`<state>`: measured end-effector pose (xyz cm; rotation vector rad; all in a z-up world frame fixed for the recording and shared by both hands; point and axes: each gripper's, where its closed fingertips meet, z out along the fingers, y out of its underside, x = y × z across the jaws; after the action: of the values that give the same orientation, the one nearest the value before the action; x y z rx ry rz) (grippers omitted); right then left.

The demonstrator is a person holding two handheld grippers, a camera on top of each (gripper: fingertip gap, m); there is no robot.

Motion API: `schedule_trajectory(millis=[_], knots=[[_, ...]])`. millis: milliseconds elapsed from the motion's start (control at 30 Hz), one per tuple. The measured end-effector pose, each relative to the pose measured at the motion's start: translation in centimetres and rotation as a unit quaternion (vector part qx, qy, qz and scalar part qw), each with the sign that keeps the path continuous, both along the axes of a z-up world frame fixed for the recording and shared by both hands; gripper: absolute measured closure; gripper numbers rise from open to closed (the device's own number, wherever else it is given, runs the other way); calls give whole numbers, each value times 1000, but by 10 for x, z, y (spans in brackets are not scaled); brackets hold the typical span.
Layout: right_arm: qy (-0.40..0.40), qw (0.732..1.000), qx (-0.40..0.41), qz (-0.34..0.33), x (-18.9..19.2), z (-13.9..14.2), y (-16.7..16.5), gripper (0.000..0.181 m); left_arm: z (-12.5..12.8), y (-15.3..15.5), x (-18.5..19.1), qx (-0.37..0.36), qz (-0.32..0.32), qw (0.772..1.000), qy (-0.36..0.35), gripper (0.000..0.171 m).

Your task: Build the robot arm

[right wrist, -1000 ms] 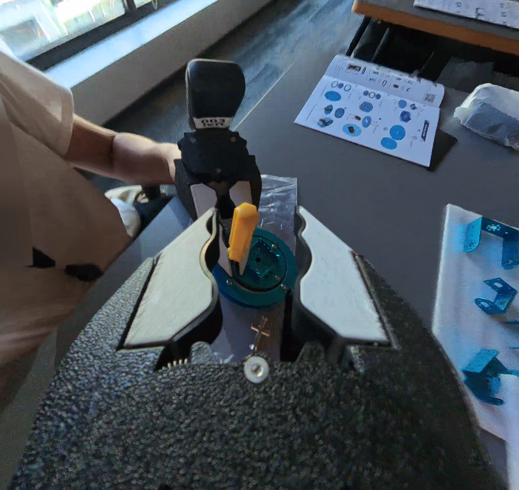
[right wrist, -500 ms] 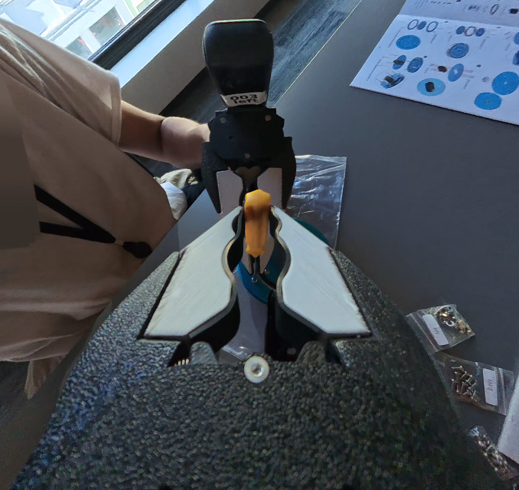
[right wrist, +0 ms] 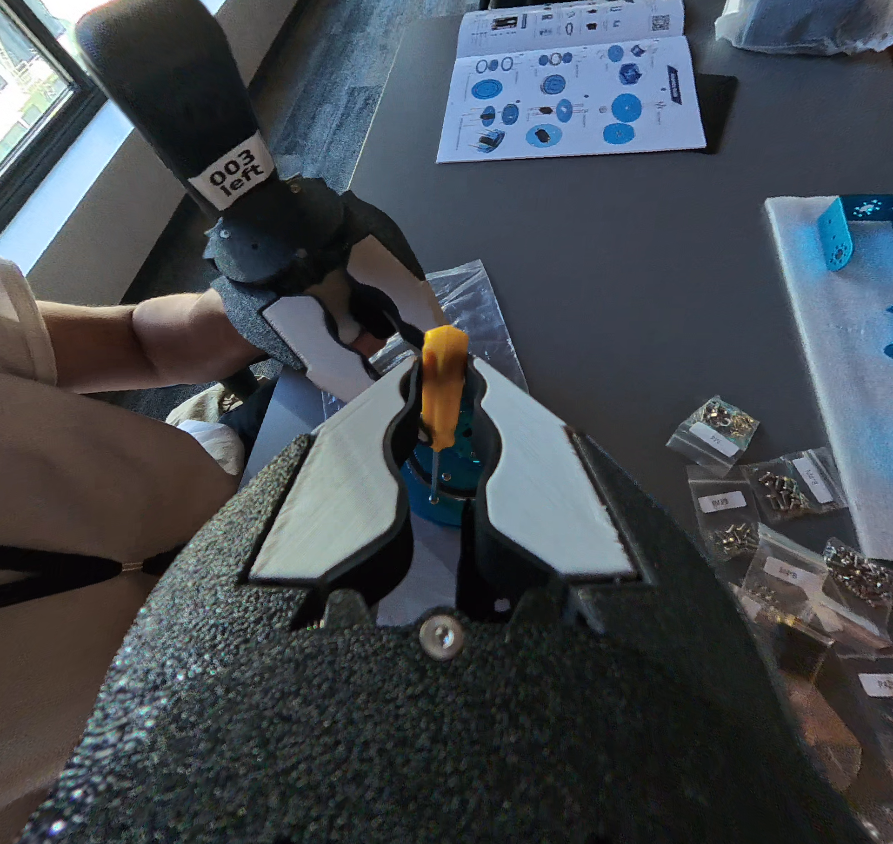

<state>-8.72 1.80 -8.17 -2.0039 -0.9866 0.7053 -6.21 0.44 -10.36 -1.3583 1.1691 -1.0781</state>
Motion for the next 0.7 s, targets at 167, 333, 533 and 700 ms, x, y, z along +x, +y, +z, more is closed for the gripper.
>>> schedule_trajectory(millis=[167, 333, 533, 700], knots=[[1, 1000, 1, -16, -1, -2, -1, 165, 3, -3, 5, 9, 1, 1000, -11, 149], [-26, 999, 26, -29, 5, -1, -8, 162, 5, -9, 8, 12, -15, 1000, -17, 152], [-95, 993, 68, 24, 12, 1, -23, 154, 7, -22, 11, 68, -40, 997, -3, 153], [-136, 979, 98, 113, 11, 11, -35, 145, 6, -35, 15, 79, -68, 995, 1, 154]])
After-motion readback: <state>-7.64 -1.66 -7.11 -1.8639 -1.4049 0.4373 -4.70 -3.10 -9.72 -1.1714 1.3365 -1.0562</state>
